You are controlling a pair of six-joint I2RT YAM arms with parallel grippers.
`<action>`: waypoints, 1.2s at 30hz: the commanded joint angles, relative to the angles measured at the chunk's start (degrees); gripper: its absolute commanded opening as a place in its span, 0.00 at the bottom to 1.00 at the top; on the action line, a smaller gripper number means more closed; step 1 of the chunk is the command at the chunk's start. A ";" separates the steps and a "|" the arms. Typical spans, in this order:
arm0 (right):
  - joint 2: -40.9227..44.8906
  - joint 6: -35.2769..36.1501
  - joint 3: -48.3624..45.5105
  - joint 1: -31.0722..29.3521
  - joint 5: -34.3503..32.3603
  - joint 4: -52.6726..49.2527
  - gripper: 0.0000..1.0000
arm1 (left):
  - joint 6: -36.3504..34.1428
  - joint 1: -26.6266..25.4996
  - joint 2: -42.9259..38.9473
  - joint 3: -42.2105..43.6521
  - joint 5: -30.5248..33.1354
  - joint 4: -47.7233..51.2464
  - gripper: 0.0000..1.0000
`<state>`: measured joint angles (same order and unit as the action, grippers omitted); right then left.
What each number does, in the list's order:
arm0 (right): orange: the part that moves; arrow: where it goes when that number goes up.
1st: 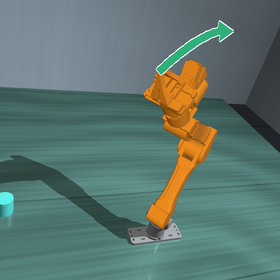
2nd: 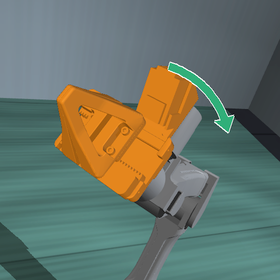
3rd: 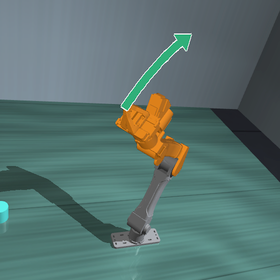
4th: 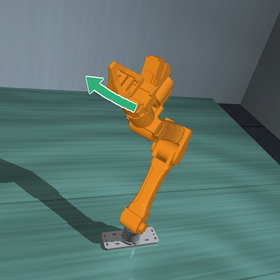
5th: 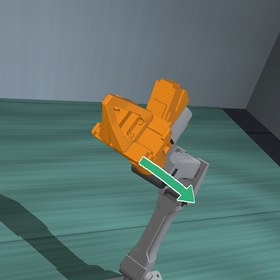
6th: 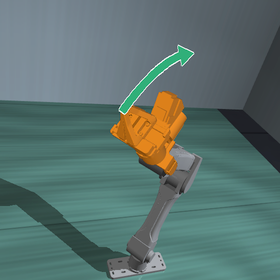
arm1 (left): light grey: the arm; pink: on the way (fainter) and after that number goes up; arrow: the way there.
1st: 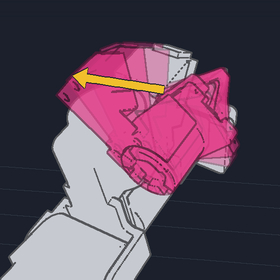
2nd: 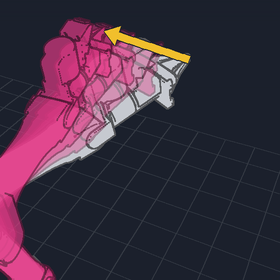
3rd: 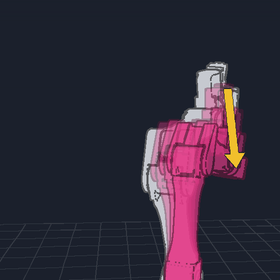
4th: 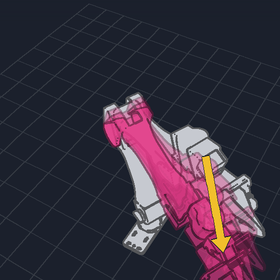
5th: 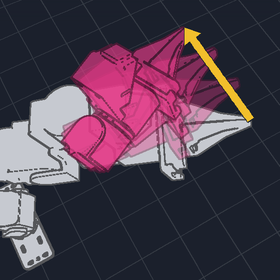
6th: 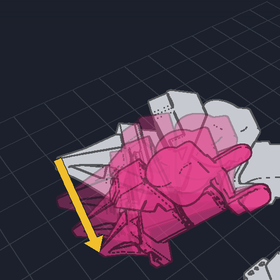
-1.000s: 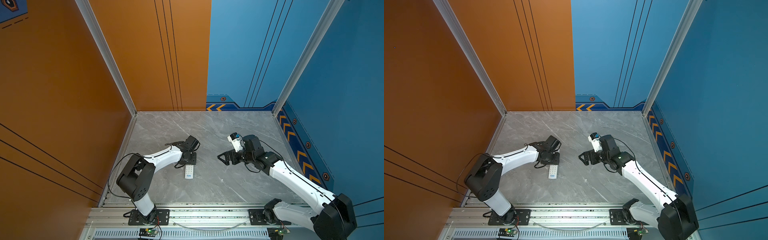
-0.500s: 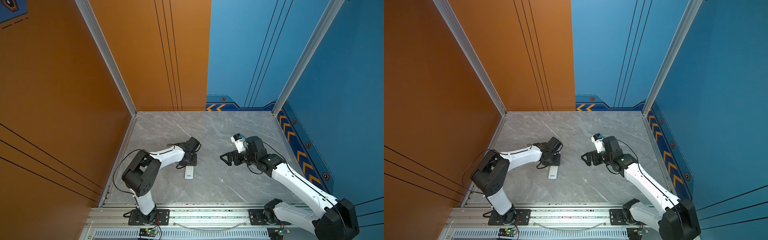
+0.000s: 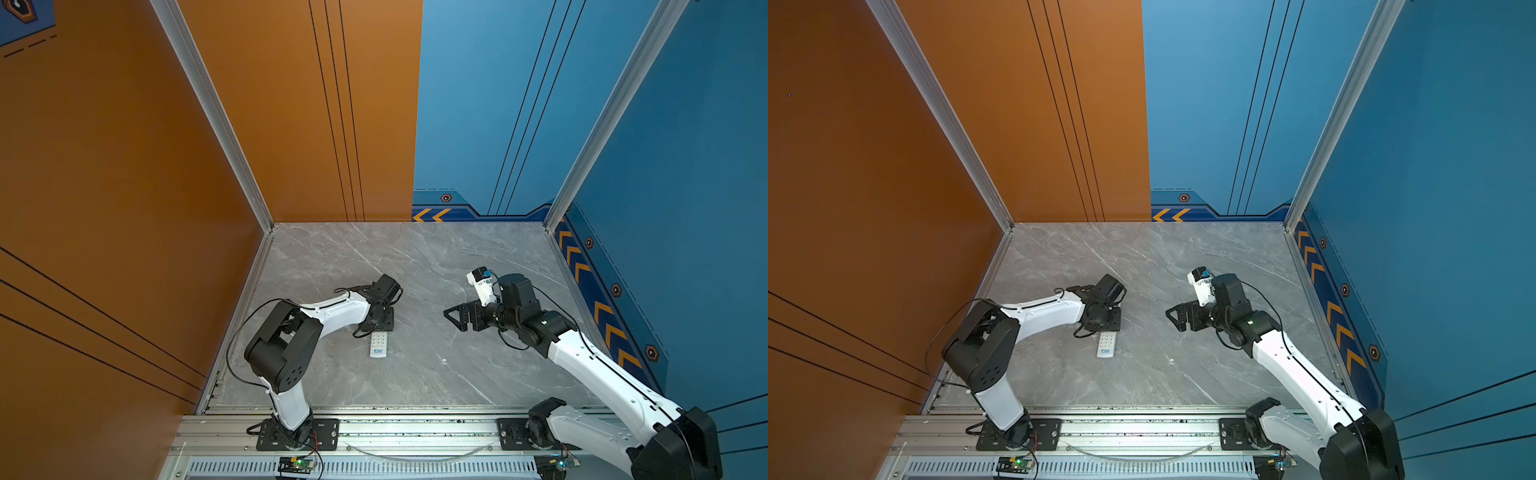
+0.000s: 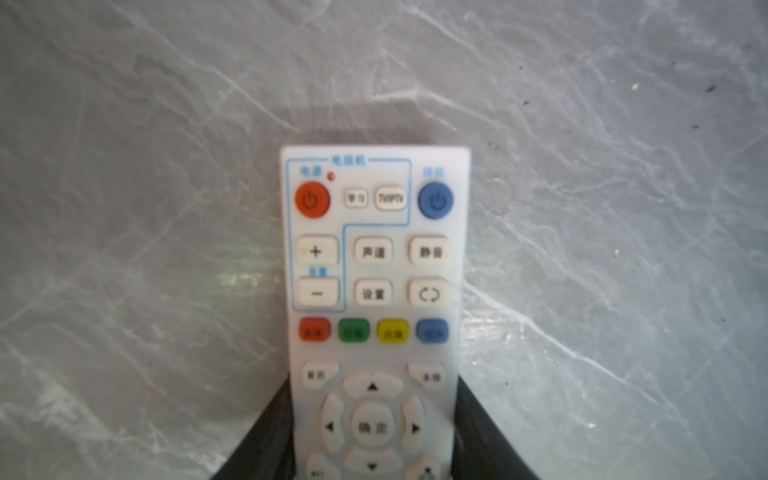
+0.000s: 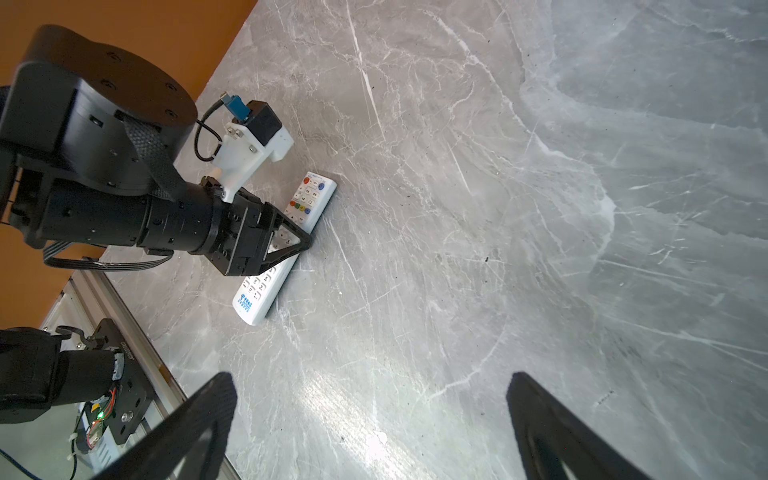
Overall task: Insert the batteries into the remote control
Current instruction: 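Open the left gripper and lift both grippers away from the remote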
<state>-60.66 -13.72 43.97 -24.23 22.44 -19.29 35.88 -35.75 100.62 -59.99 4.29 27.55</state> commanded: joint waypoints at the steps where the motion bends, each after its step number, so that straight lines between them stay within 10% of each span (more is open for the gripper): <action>1: 1.67 0.57 -0.90 0.67 1.03 0.54 1.00 | 0.78 -0.69 1.48 -0.36 0.84 -0.88 0.21; 19: 4.92 0.35 0.50 1.29 -0.77 -2.41 1.00 | -0.22 -0.68 -5.77 -0.80 0.21 -0.37 1.00; 36: 11.09 0.03 -2.64 3.11 -22.51 -1.76 1.00 | -10.45 3.73 -33.14 12.10 16.53 1.68 0.98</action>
<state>-50.96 -13.89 42.81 -21.87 7.03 -20.56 29.04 -34.11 72.47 -51.22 14.55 29.30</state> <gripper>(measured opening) 0.997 0.979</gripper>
